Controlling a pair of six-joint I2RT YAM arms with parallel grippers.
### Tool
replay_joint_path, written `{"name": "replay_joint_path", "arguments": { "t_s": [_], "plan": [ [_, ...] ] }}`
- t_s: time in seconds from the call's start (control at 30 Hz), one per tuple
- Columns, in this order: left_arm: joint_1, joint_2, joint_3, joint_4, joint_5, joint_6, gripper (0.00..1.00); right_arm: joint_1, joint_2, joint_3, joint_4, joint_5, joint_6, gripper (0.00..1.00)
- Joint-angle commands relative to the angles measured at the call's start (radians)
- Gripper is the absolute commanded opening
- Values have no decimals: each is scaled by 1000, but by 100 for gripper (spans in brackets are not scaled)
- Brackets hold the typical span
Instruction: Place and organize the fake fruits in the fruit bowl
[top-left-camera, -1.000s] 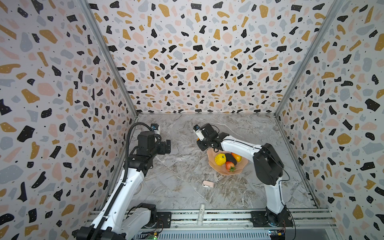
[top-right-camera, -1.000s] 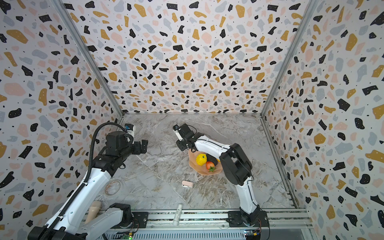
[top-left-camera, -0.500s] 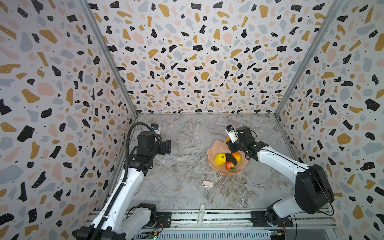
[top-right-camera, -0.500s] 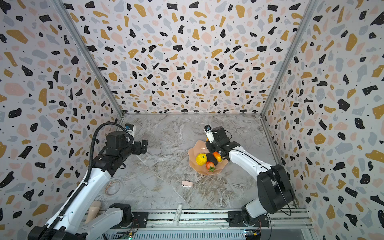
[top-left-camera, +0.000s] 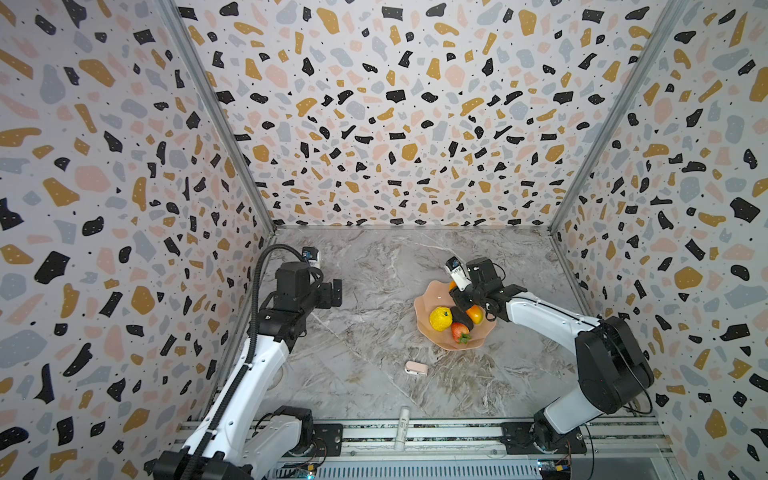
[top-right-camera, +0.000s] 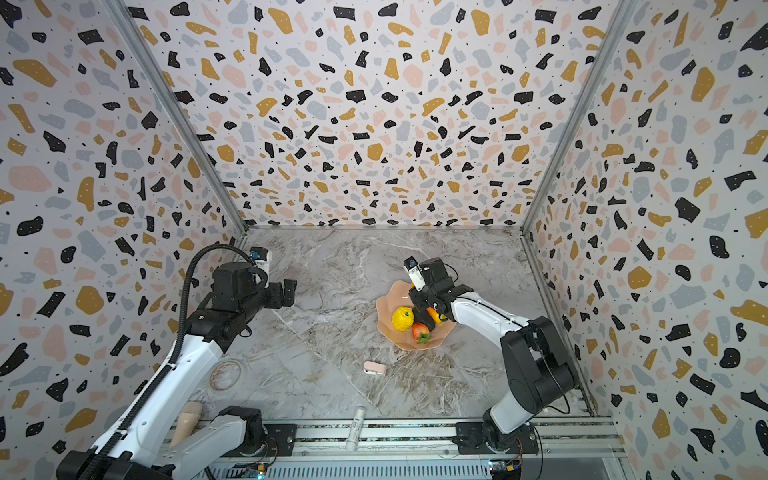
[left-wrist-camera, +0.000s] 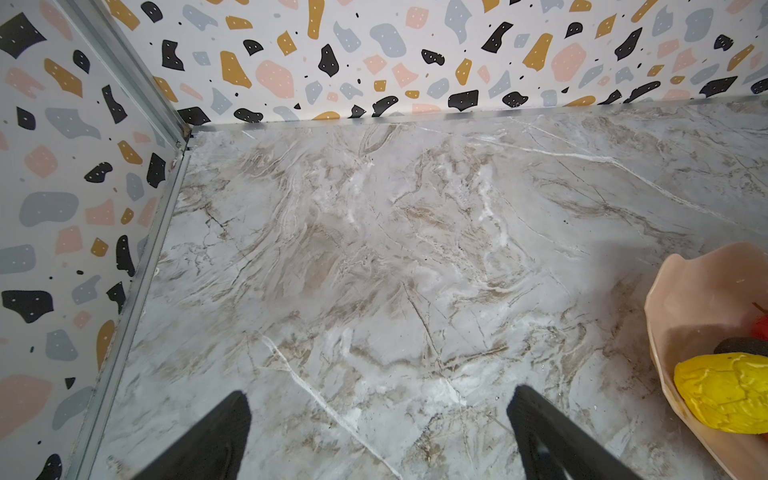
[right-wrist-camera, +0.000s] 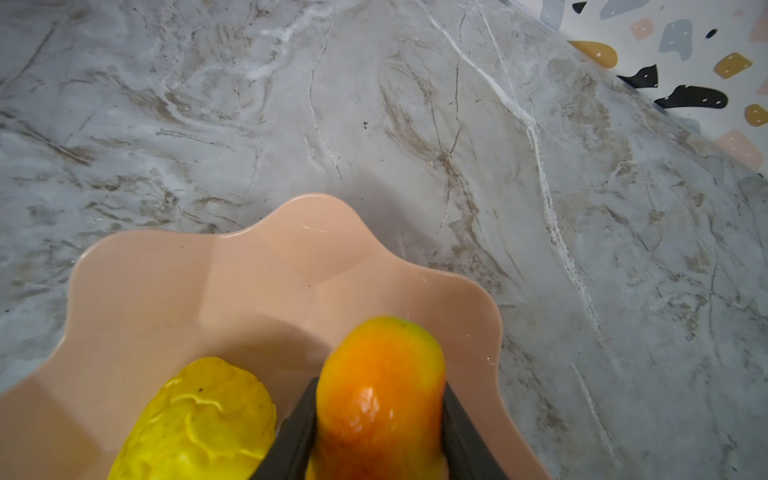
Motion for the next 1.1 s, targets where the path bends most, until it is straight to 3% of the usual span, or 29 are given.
{"name": "replay_joint_path", "arguments": {
  "t_s": [0.0,0.13,0.47,0.77,1.0,1.07],
  "plan": [
    [-5,2,-6,36,10,7,100,2,3,42,24,6,-23,6],
    [-5,0,-9,37,12,8,100,1,37,59,27,17,-34,9],
    [-4,-2,-8,35,12,8,100,-3,90,83,30,4,-49,28],
    [-5,-4,-6,36,12,8,99,-3,64,105,-4,4,-61,63],
    [-5,-3,-3,32,13,9,100,-1,2,122,-57,20,-56,78],
    [-5,-5,-2,33,15,3,99,-1,-66,99,-61,35,-30,91]
  ]
}}
